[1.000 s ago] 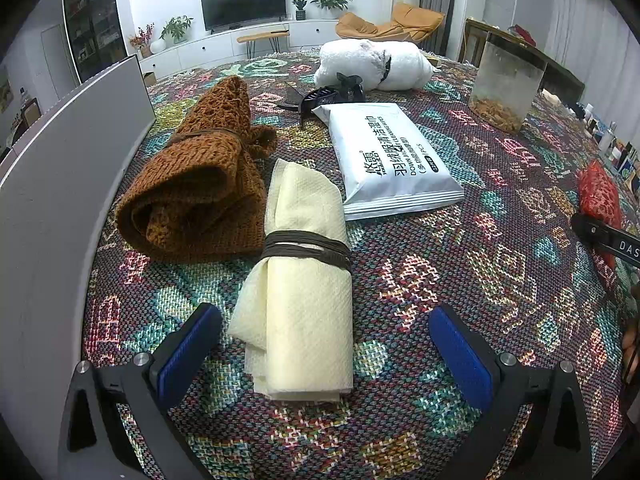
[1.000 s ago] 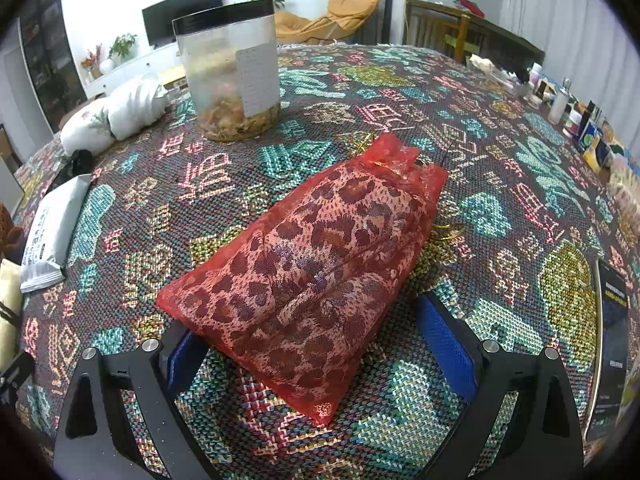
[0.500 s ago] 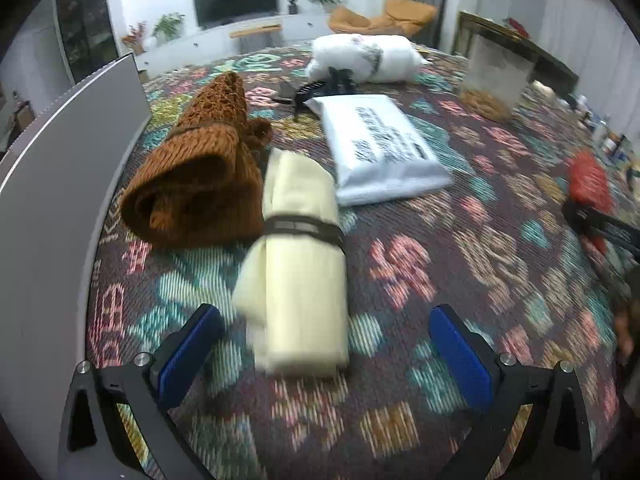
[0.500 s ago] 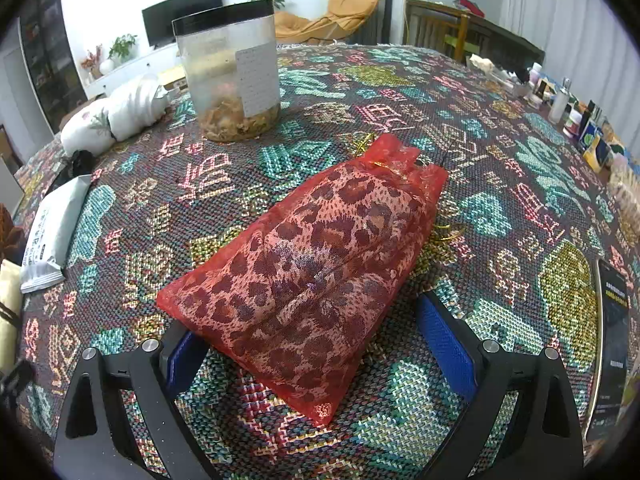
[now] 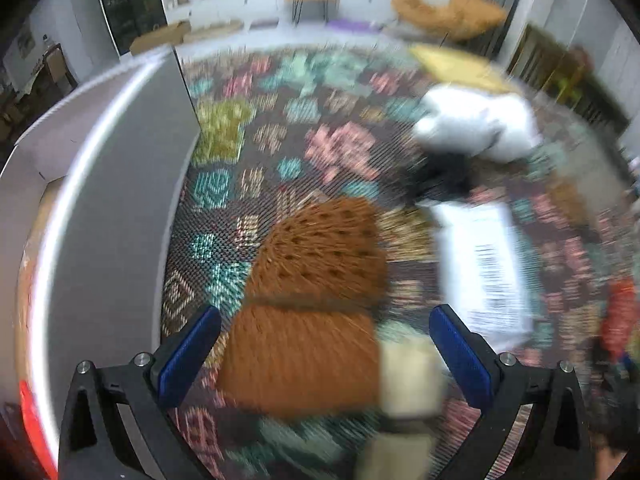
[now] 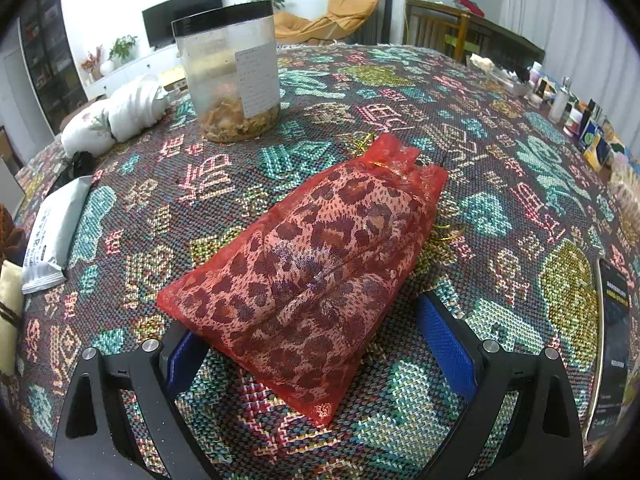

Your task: Organize soft objects

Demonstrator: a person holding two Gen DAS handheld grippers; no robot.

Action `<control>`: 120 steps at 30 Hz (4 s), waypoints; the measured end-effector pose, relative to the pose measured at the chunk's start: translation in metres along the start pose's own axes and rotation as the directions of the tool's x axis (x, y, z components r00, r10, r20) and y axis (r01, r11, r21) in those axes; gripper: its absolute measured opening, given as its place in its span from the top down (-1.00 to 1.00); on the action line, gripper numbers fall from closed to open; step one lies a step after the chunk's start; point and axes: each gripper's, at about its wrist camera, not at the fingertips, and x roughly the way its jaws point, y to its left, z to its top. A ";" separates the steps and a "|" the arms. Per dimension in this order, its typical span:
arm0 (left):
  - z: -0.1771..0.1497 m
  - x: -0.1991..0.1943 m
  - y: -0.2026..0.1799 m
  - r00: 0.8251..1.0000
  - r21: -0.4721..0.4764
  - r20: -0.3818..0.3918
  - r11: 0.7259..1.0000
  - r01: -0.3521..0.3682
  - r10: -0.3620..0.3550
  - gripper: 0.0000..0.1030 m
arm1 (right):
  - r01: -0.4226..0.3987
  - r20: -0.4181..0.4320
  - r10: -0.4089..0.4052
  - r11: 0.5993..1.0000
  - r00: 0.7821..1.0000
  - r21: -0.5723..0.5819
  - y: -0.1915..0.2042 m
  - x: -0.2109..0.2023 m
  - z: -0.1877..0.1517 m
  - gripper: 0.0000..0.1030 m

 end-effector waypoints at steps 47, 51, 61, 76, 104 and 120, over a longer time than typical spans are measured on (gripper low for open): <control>-0.215 -0.065 -0.007 0.988 0.139 0.106 0.986 0.097 -0.112 -0.70 | -0.280 -0.250 0.220 0.931 0.943 -0.235 0.215 0.032 0.060 -0.24; -0.222 -0.070 0.001 0.983 0.130 0.101 0.982 0.138 -0.152 -0.70 | -0.275 -0.271 0.215 0.939 0.938 -0.207 0.158 0.009 0.034 -0.25; -0.227 -0.072 0.000 0.985 0.141 0.081 0.980 0.140 -0.152 -0.74 | -0.175 -0.184 0.148 0.974 0.972 -0.142 0.110 -0.046 -0.044 -0.66; -0.211 -0.072 0.002 0.983 0.118 0.062 0.979 0.165 -0.174 -0.37 | -0.209 -0.197 0.172 0.960 0.965 -0.188 0.105 -0.047 -0.038 -0.28; -0.192 -0.182 0.251 0.937 -0.383 0.249 0.913 -0.138 0.246 -0.71 | -0.758 -0.231 0.725 0.589 0.649 -0.282 0.320 -0.203 -0.025 -0.58; -0.201 -0.091 -0.046 0.962 0.169 0.102 0.957 0.235 -0.254 -0.91 | -0.144 -0.070 0.135 0.980 0.988 -0.140 0.087 -0.035 -0.041 -0.58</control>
